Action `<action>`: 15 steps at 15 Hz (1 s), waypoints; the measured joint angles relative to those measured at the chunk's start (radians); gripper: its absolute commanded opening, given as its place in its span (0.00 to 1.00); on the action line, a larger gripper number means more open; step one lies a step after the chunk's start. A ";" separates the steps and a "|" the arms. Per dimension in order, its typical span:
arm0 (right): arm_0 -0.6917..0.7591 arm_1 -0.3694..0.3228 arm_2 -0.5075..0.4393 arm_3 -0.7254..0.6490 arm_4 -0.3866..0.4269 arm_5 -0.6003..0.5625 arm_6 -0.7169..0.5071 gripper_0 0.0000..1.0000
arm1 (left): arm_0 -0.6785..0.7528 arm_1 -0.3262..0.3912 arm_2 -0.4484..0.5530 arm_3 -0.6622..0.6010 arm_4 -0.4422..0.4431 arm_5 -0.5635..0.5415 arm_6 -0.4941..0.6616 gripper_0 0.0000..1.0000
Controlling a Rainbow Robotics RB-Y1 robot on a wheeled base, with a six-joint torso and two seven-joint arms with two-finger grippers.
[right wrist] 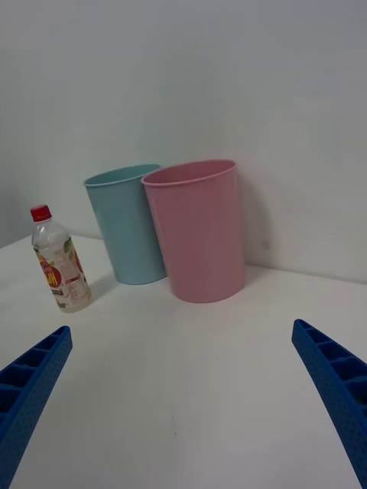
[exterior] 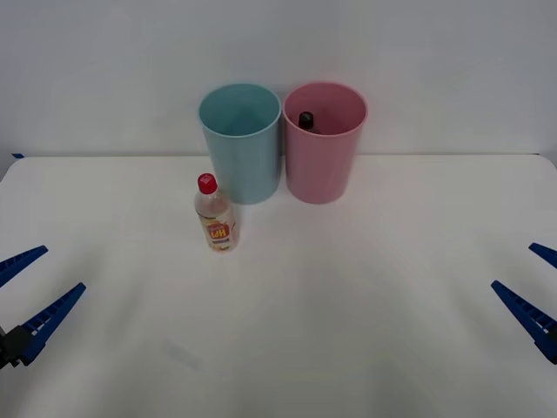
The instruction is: Grasp the object on the table and drop it into the matching bin: aluminum can to the light blue bin, PET bottle to the pink bin.
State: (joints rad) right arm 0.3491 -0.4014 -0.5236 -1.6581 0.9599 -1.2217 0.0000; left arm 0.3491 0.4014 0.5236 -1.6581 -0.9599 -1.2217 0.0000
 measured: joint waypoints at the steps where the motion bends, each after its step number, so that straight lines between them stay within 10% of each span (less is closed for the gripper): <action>1: 0.000 0.000 0.000 0.000 0.000 0.000 0.000 1.00 | 0.000 0.000 0.000 0.000 0.000 0.000 0.000 1.00; 15: 0.000 0.000 0.000 0.000 0.000 0.000 0.000 1.00 | 0.009 0.003 -0.124 0.018 -0.019 0.142 -0.069 1.00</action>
State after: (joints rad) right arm 0.3491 -0.4014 -0.5236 -1.6581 0.9599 -1.2217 0.0001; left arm 0.3582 0.4049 0.3995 -1.6405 -0.9790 -1.0795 -0.0687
